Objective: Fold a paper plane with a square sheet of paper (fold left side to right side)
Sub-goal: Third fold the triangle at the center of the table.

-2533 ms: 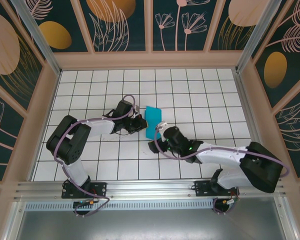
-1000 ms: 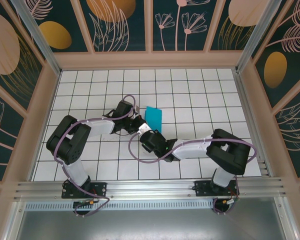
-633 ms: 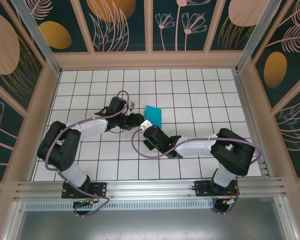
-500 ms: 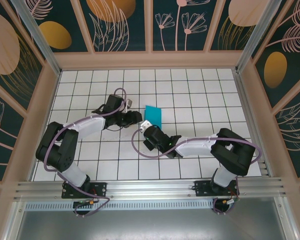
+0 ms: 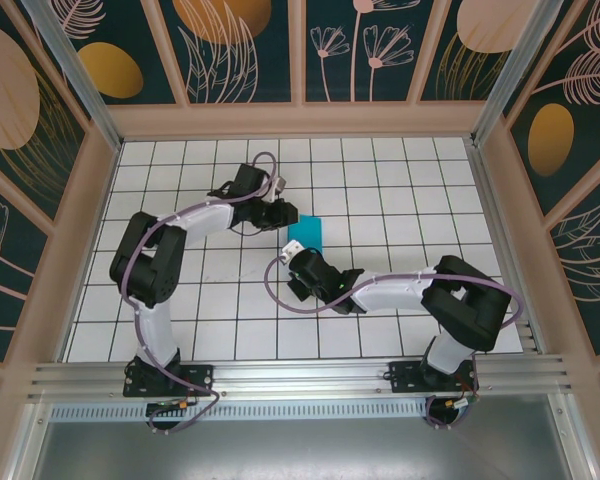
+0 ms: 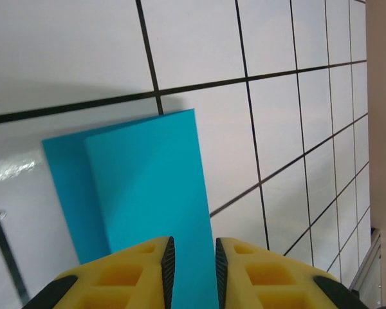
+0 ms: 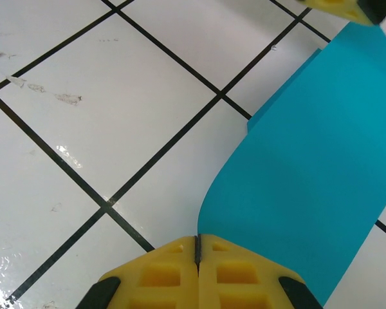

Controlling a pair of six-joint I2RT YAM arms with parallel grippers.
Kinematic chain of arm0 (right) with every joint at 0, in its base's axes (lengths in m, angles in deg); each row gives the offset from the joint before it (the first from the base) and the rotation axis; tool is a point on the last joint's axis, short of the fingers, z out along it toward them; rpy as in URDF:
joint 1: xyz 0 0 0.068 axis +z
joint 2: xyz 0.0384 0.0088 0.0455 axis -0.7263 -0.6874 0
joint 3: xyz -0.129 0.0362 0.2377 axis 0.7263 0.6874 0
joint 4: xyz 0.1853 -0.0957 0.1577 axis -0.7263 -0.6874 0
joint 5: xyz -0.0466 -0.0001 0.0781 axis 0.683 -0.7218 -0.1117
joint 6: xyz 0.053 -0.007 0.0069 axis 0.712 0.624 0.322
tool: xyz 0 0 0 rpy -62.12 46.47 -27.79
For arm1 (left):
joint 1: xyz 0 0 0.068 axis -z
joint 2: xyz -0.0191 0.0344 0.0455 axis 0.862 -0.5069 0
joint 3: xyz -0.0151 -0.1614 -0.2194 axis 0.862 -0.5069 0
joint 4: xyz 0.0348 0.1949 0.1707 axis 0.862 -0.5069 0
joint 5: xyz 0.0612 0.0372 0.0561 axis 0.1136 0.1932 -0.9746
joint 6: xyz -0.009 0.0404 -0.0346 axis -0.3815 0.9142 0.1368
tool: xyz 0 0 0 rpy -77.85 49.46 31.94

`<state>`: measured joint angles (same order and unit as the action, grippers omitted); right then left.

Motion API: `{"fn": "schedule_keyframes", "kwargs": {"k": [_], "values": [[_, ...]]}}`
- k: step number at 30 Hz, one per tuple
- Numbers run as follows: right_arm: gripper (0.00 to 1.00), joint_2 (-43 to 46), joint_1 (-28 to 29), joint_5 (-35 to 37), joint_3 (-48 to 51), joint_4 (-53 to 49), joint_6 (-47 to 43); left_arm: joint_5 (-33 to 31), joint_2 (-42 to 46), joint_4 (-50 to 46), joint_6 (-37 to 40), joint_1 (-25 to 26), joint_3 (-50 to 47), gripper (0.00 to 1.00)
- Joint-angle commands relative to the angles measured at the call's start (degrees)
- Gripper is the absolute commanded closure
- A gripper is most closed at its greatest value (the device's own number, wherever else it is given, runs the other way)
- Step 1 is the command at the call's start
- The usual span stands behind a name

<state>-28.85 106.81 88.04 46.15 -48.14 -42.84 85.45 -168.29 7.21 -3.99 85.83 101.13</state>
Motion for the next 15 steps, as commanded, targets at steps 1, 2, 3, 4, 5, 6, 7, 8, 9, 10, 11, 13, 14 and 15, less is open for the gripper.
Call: {"fn": "schedule_keyframes", "kwargs": {"k": [1, 2, 3, 4, 5, 6, 7, 8, 9, 10, 11, 13, 14, 15], "values": [[1.0, 0.41, -0.5, -0.6, 0.15, -0.74, 0.69, 1.22, -3.97, -3.39, 2.51, 0.77, 3.07, 0.74], [1.0, 0.45, -0.55, -0.66, 0.16, -0.82, 0.7, 0.67, -4.79, -3.82, 2.75, 0.77, 3.68, 0.74], [1.0, 0.5, -0.64, -0.73, 0.12, -0.79, 0.89, 0.0, -5.7, -4.34, 3.15, 0.79, 4.3, 0.74], [1.0, 0.5, -0.72, -0.87, 0.1, -0.81, 0.95, -0.43, -6.54, -4.75, 3.4, 0.85, 4.77, 0.74], [1.0, 0.56, -0.8, -1.21, 0.05, -0.81, 1.03, -0.54, -7.29, -5.02, 3.63, 0.87, 5.13, 0.75], [1.0, 0.49, -0.88, -1.51, -0.04, -0.83, 1.09, -0.71, -8.2, -5.28, 3.81, 0.88, 5.47, 0.75], [1.0, 0.45, -0.98, -1.82, -0.17, -0.79, 1.05, -0.98, -8.96, -5.47, 3.98, 0.88, 5.7, 0.75], [1.0, 0.45, -1.07, -2.1, -0.39, -0.9, 1.05, -1.2, -9.61, -5.65, 4.21, 0.88, 5.88, 0.75], [1.0, 0.32, -1.23, -2.57, -0.63, -1.08, 1.05, -1.53, -10.12, -5.99, 4.37, 0.85, 6.05, 0.75], [1.0, 0.26, -1.42, -2.94, -0.91, -1.34, 1.0, -1.88, -10.48, -6.16, 4.61, 0.88, 6.07, 0.75], [1.0, 0.19, -1.61, -3.32, -1.11, -1.48, 0.96, -2.02, -10.78, -6.34, 4.77, 0.88, 5.99, 0.75], [1.0, 0.21, -2.36, -4.97, -1.81, -2.18, 1.06, -2.48, -11.19, -6.54, 5.0, 0.88, 5.9, 0.76], [1.0, 0.28, -2.7, -5.44, -2.03, -2.34, 1.13, -2.56, -11.44, -6.68, 5.17, 0.84, 5.76, 0.75], [1.0, 0.36, -3.2, -6.21, -2.27, -2.6, 1.13, -2.71, -11.66, -6.81, 5.32, 0.95, 5.81, 0.76]]}}
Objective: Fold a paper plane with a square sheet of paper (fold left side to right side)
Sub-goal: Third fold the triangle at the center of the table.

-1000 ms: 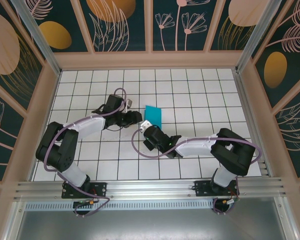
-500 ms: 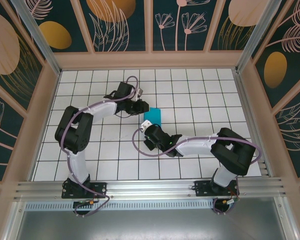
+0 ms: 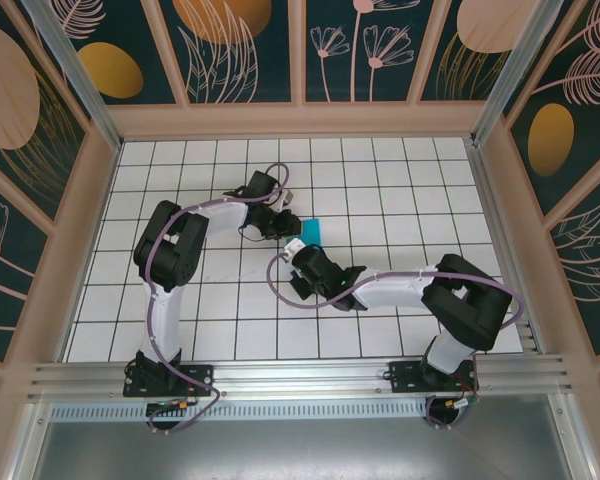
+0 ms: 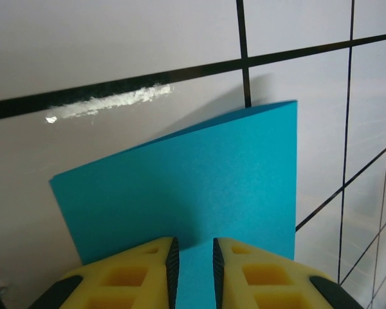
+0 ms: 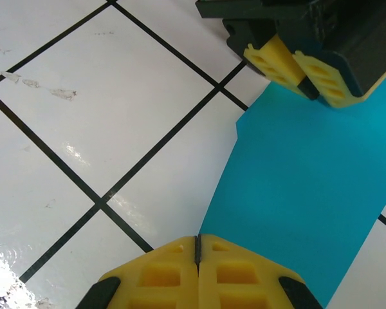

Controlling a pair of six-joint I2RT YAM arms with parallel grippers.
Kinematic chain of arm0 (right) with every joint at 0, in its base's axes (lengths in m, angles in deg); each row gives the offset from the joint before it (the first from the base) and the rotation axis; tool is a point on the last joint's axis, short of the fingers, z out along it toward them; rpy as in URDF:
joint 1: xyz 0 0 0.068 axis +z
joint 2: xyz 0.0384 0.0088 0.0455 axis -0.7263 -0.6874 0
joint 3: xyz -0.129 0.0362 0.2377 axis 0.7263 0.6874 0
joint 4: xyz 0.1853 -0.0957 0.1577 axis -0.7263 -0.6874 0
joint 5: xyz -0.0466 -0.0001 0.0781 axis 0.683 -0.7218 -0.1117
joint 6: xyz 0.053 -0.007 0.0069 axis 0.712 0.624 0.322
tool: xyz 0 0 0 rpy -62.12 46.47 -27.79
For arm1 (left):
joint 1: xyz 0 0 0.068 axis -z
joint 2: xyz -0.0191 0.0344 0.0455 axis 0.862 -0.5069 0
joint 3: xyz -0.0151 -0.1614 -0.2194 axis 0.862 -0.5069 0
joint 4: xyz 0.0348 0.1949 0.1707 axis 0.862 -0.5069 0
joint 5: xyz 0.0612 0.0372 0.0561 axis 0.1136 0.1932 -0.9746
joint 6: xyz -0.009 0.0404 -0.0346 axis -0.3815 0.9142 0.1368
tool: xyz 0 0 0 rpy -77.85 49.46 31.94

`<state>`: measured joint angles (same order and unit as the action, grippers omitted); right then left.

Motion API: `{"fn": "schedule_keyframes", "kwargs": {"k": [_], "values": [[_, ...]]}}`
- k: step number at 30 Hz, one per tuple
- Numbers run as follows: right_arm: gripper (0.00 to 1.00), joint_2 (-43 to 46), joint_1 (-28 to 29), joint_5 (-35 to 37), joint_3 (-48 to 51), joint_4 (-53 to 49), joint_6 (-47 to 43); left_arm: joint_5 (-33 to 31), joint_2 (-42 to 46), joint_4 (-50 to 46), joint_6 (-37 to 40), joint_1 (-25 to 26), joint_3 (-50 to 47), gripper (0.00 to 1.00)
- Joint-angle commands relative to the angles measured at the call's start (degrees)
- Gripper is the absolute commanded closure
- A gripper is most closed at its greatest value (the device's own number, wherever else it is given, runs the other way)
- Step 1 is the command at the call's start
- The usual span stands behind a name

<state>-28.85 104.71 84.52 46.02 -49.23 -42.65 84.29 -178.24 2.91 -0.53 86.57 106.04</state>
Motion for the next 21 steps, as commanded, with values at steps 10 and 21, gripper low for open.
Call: {"fn": "schedule_keyframes", "kwargs": {"k": [10, 21], "values": [[1.0, -0.65, -7.59, -12.25, -4.85, -5.55, 1.27, -2.26, -3.54, -3.1, 3.21, 0.74, 0.46, 0.77], [1.0, -4.42, -13.01, -15.54, -6.86, -8.32, 3.25, -2.63, -3.77, -3.2, 3.39, 1.19, 0.53, 0.79]]}}
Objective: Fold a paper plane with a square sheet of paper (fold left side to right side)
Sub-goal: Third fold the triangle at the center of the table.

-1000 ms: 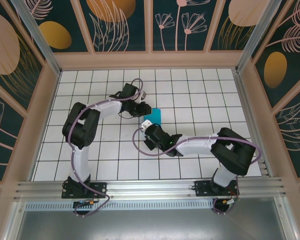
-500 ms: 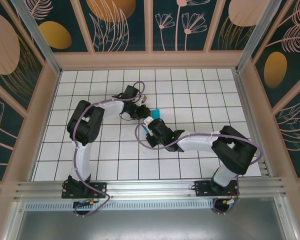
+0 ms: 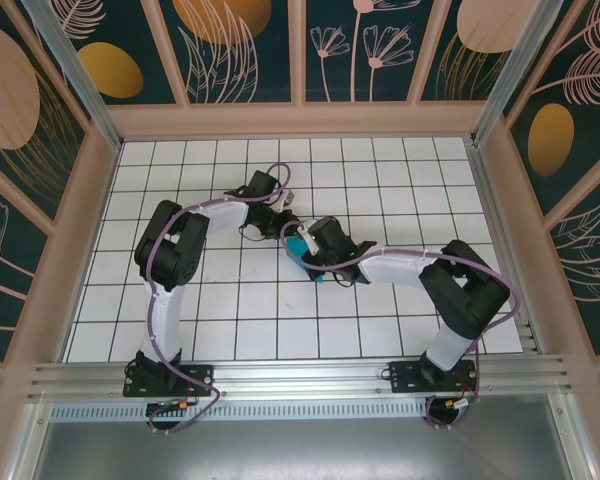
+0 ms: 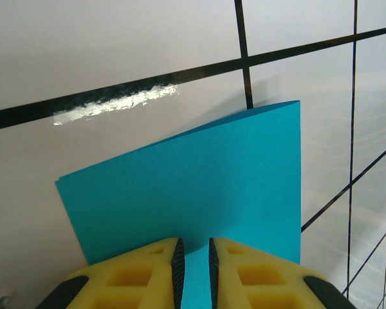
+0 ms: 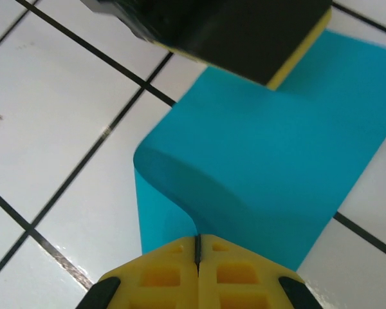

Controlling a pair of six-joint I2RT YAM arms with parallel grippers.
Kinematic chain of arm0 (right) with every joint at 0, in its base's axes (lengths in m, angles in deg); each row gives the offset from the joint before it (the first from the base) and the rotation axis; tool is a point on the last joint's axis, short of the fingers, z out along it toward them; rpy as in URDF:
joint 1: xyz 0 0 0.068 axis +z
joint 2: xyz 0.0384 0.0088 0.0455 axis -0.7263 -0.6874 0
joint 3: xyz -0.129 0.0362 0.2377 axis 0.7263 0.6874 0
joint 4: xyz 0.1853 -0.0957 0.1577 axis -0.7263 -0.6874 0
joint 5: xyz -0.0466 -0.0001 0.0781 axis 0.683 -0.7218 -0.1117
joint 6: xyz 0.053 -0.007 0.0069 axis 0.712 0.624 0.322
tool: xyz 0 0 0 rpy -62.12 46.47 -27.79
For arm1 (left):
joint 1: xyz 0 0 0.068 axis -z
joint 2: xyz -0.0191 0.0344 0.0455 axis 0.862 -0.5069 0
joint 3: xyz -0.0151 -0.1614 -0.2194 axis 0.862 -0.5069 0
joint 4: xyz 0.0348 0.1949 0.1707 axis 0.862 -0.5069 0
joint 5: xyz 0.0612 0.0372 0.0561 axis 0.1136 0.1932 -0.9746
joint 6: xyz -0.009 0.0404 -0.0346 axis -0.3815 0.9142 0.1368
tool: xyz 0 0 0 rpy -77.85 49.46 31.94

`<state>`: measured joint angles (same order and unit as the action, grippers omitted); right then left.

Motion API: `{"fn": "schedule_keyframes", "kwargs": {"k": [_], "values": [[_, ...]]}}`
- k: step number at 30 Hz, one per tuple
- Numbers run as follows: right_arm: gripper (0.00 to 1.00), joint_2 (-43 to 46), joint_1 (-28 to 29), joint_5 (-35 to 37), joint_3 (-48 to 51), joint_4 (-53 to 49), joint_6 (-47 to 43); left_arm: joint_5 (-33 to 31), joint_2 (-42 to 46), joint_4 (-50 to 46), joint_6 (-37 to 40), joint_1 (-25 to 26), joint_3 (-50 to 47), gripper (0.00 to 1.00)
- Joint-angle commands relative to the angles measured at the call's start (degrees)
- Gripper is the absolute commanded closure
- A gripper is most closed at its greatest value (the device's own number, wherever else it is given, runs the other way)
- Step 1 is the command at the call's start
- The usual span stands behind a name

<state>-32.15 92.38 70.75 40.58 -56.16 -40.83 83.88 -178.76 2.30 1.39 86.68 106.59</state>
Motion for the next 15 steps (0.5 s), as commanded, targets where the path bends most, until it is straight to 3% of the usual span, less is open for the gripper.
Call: {"fn": "schedule_keyframes", "kwargs": {"k": [1, 15], "values": [[1.0, -1.3, -1.03, -1.78, -1.52, -1.38, 1.65, -2.22, -3.24, -2.61, 1.47, 1.08, -0.03, 0.79], [1.0, -3.66, -4.05, -0.79, -2.99, -2.79, 3.6, -2.75, -3.28, -2.79, 1.38, 1.34, -0.01, 0.81]]}}
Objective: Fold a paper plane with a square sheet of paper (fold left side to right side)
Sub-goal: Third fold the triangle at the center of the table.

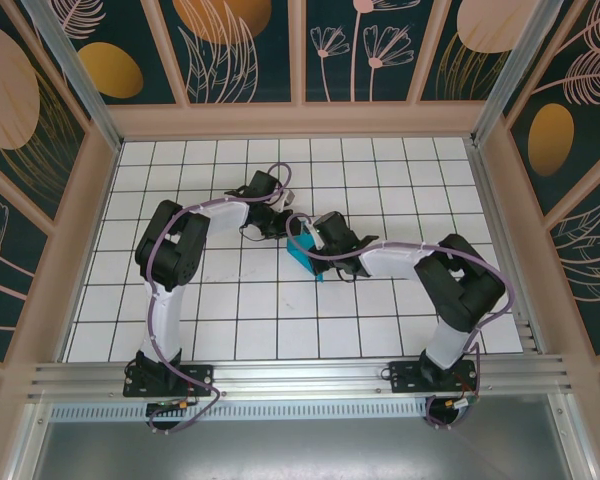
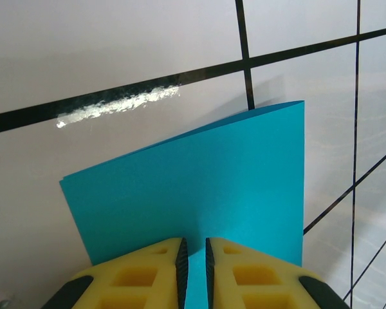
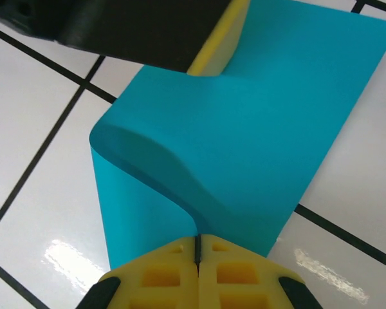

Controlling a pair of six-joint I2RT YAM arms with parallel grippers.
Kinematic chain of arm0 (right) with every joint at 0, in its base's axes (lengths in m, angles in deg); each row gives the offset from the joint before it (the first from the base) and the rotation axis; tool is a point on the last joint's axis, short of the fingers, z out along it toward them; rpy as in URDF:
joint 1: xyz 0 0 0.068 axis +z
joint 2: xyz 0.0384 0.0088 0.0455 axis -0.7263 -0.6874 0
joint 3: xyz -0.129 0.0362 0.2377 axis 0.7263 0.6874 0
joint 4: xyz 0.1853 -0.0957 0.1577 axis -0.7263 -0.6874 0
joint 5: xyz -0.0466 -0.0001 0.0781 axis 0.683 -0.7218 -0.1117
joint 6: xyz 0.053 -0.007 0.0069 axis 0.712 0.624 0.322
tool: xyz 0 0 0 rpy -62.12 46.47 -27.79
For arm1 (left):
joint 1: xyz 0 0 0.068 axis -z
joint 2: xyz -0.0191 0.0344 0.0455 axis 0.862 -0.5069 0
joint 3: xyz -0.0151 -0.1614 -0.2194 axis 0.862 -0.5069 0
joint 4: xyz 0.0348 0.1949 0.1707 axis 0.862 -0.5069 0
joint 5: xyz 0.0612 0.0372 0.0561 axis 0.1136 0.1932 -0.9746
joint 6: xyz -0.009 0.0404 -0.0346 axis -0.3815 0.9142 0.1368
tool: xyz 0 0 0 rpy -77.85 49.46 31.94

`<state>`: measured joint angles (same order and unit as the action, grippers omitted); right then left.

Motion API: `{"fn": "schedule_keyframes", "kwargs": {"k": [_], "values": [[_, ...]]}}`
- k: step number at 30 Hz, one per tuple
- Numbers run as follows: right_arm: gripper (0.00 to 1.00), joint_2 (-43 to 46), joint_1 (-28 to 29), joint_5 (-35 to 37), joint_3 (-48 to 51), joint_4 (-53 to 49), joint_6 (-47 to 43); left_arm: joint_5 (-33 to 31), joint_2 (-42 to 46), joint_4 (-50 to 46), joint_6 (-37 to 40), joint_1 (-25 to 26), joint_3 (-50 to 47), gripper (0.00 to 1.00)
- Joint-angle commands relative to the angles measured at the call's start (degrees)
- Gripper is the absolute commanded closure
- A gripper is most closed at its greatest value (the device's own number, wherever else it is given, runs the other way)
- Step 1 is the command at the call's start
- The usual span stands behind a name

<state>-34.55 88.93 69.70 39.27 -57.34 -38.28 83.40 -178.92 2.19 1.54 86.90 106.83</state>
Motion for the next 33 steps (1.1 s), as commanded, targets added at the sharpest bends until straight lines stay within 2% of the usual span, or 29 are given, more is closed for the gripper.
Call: {"fn": "schedule_keyframes", "kwargs": {"k": [1, 33], "values": [[1.0, -1.34, -0.73, 0.29, -1.67, -1.69, 1.08, -2.31, -3.12, -2.65, 1.22, 1.12, -0.25, 0.81], [1.0, -1.88, -2.08, 2.0, -1.75, -2.25, 2.72, -2.53, -3.52, -2.51, 1.14, 1.34, -0.43, 0.81]]}}
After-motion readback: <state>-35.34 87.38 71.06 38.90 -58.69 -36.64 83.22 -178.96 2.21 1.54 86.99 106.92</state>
